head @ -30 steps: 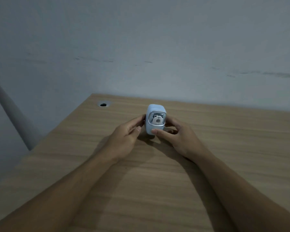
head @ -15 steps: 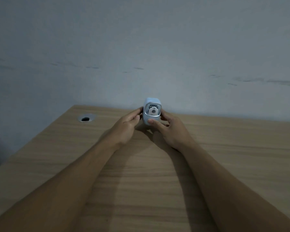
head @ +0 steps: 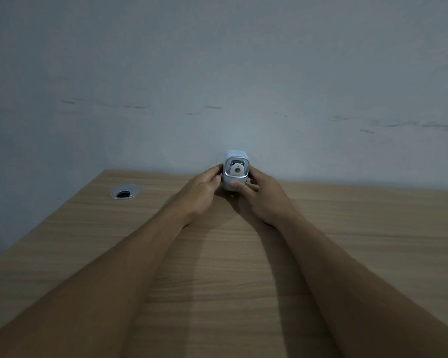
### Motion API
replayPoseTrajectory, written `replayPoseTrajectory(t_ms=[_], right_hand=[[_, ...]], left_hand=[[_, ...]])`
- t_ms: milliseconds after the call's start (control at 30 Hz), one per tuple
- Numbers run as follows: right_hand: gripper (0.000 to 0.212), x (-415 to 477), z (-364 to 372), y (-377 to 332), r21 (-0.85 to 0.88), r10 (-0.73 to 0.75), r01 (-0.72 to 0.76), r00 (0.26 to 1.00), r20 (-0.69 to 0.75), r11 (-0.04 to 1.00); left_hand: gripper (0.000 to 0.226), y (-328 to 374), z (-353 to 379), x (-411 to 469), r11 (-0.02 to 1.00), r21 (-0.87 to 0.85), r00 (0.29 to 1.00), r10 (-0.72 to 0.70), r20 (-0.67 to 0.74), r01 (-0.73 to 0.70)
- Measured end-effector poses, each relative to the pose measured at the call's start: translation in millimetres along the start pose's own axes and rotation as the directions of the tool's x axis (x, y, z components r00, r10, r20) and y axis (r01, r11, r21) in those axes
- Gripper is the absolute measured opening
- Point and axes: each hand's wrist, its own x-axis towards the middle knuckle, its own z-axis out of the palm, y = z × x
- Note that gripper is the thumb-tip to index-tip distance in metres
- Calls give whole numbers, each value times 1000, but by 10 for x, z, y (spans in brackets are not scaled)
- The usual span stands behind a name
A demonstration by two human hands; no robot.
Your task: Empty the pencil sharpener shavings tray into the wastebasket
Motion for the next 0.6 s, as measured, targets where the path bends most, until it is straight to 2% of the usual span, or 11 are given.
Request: replayPoseTrajectory(t_ms=[200, 333, 433, 467, 533, 600], right_hand=[[46, 37, 37, 43, -87, 34, -33, 999, 6, 996], [55, 46, 49, 42, -86, 57, -56, 998, 17, 995], [95, -5, 31, -3, -127, 174, -172, 985, 2, 977], [102, -45, 23, -34, -126, 189, -189, 982, -18, 974], [103, -156, 14, -87, -146, 177, -182, 983, -47, 972], [95, -325, -56, -258, -178, 174, -178, 984, -35, 968]], left_hand=[[69, 24, 31, 0, 985, 170, 1000, 26, -3, -25], [70, 52, 51, -62, 945, 327, 996, 10, -91, 21], [65, 144, 62, -218, 854, 507, 983, -30, -179, 118], [67, 172, 59, -300, 823, 556, 984, -22, -178, 119], [70, 203, 68, -531, 750, 649, 987, -27, -157, 124], [73, 276, 61, -723, 671, 731, 991, -43, -126, 122]])
